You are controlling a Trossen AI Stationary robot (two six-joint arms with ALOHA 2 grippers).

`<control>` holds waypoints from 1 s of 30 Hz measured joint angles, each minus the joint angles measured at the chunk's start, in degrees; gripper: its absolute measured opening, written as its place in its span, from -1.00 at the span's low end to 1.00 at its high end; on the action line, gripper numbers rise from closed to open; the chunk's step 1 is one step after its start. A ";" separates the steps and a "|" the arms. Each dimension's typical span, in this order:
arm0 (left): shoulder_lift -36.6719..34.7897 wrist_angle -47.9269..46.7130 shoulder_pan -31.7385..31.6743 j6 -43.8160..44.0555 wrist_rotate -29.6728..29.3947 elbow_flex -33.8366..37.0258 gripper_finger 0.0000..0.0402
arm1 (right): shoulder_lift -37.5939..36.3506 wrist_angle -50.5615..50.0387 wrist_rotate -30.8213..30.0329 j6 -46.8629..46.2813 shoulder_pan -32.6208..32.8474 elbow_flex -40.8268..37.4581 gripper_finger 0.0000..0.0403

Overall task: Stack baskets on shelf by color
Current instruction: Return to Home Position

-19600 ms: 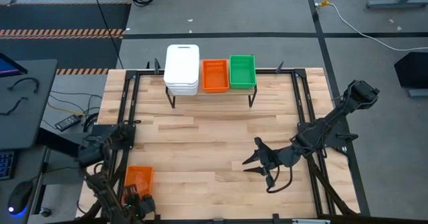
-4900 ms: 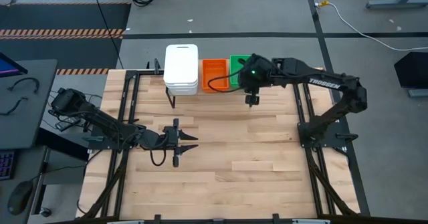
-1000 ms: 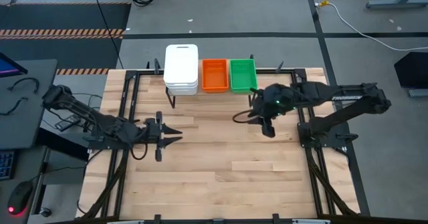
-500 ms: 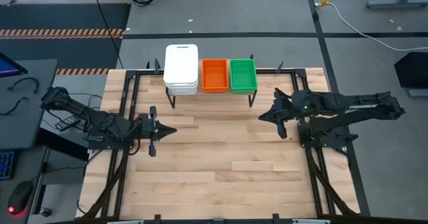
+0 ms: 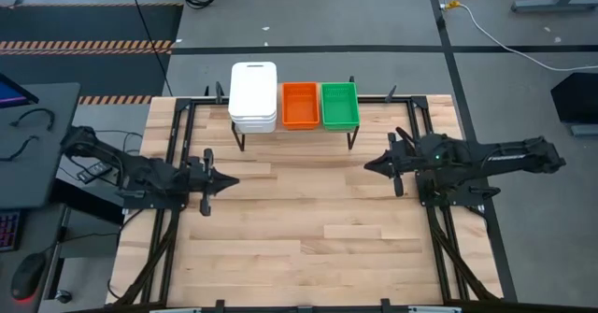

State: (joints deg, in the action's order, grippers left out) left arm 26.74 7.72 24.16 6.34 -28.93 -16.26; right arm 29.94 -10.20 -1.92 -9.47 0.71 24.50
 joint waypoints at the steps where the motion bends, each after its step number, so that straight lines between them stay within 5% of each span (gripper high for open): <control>1: -1.37 1.47 0.00 0.17 0.04 1.37 -0.98 | -0.64 2.17 -0.44 -0.01 0.00 -1.34 -0.96; 12: -14.44 6.86 0.00 -2.91 1.99 12.91 -0.99 | -3.18 26.05 5.15 2.39 0.00 -16.79 -0.97; 22: -23.11 -3.32 0.00 -3.09 2.22 13.16 -0.99 | -5.01 34.97 6.05 6.08 -1.28 -23.58 -0.97; 30: -26.58 -8.73 0.10 -2.24 3.87 12.51 -0.99 | -12.74 30.24 7.64 6.24 -3.03 -24.10 -0.97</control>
State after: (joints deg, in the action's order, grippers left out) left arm 0.16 -1.02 24.26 4.09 -25.05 -3.75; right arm 17.20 20.04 5.72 -3.23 -2.32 0.39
